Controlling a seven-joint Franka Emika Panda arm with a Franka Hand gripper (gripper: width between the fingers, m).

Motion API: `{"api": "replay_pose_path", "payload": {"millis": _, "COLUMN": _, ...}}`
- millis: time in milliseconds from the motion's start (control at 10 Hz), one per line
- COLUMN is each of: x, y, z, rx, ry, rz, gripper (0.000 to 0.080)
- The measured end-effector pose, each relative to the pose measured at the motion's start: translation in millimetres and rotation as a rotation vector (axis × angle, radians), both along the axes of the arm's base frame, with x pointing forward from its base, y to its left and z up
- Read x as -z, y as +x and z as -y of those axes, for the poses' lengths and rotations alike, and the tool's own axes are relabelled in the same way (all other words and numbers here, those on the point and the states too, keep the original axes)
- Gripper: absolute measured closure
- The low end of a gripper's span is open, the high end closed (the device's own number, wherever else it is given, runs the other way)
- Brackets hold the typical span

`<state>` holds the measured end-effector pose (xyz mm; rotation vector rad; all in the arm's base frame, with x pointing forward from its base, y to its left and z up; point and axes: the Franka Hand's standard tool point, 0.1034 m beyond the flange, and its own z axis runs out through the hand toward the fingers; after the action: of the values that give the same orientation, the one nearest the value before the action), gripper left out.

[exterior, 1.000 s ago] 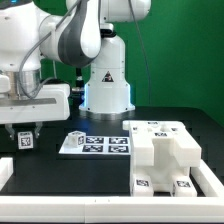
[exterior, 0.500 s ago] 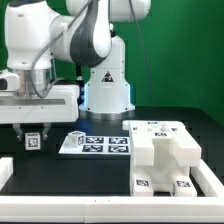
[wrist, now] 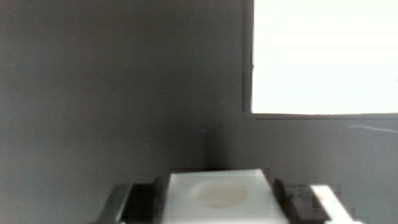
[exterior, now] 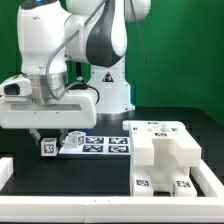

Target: Assemble chair

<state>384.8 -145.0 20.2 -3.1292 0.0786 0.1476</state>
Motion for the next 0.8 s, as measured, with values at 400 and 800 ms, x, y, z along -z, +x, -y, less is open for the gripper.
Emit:
{"api": "replay_pose_path", "payload": {"millis": 400, "x": 4.6, "y": -1.3, "z": -4.0, "rx": 0.031, "ry": 0.002, "rz": -0.016, "gripper": 0.0515}}
{"api": "replay_pose_path", "payload": {"millis": 800, "x": 5.1, "y": 1.3, "z": -6.4, "rx": 0.035, "ry": 0.004, "rz": -0.019, "gripper": 0.0327}}
